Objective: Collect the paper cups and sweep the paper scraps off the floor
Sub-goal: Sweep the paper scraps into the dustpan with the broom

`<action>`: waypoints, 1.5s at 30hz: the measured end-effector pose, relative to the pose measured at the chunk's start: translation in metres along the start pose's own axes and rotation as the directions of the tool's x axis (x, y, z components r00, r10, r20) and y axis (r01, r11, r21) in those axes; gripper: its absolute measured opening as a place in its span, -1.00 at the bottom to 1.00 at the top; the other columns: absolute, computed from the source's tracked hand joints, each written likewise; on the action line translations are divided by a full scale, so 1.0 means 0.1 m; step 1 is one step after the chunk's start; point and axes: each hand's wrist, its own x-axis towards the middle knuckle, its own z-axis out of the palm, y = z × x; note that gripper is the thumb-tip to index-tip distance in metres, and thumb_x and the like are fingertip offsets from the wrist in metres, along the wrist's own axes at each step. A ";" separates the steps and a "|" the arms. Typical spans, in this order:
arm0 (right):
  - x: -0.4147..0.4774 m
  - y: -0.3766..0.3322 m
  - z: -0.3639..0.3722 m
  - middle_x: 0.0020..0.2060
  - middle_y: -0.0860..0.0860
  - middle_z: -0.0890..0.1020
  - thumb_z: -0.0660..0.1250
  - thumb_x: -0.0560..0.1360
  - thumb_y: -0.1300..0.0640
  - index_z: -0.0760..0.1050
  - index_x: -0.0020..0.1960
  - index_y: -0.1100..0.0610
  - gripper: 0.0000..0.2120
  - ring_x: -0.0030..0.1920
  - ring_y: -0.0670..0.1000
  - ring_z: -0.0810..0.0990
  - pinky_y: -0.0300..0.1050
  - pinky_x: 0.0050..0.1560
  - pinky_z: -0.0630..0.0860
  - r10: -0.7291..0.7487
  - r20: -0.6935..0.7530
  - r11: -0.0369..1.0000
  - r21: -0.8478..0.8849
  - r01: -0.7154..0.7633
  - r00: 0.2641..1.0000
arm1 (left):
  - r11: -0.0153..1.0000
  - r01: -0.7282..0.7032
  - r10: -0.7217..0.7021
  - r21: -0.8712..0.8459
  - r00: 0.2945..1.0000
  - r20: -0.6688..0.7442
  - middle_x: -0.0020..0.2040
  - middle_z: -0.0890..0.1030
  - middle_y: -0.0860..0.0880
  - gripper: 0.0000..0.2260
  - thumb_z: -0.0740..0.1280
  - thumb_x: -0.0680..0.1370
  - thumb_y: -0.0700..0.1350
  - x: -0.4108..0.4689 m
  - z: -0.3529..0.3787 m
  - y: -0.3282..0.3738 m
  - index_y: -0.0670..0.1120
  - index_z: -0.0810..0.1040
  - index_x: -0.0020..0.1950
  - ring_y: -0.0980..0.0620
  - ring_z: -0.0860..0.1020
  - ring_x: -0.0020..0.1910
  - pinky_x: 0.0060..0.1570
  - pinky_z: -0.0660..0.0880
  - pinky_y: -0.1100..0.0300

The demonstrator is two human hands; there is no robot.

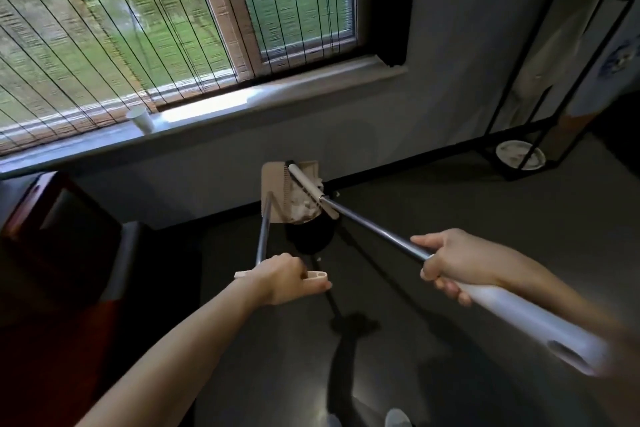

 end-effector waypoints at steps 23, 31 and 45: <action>0.45 1.09 0.49 -0.40 0.08 0.54 0.19 0.45 0.27 0.14 0.52 -0.10 -0.31 -0.52 -0.05 0.53 -0.27 -0.46 0.50 -0.218 -0.197 0.967 -0.180 0.183 0.956 | 0.802 -0.037 0.106 0.596 0.991 -0.081 -0.03 0.66 -0.01 -0.41 0.05 0.45 0.43 0.09 0.36 0.26 -0.01 0.59 0.01 -0.06 0.62 0.01 -0.16 0.37 0.13; 0.73 1.50 0.53 0.05 0.26 0.61 0.20 0.48 0.22 0.10 0.54 -0.07 -0.33 0.13 0.21 0.54 -0.17 0.01 0.38 -0.235 -0.253 0.940 -0.306 0.152 0.939 | 0.754 -0.111 0.170 0.647 0.985 -0.030 0.03 0.66 -0.09 -0.48 0.04 0.55 0.30 0.09 0.67 0.18 -0.11 0.52 0.05 -0.10 0.63 0.02 -0.15 0.38 0.12; 0.79 1.43 0.38 -0.24 0.11 0.60 0.23 0.48 0.25 0.23 0.50 0.00 -0.39 -0.24 0.09 0.54 -0.35 -0.23 0.31 -0.288 -0.328 0.953 -0.194 0.234 0.900 | 0.734 -0.088 0.157 0.673 0.987 -0.042 0.06 0.65 -0.06 -0.44 0.04 0.53 0.35 0.03 0.61 0.21 -0.10 0.50 0.09 -0.09 0.62 0.05 -0.03 0.42 0.10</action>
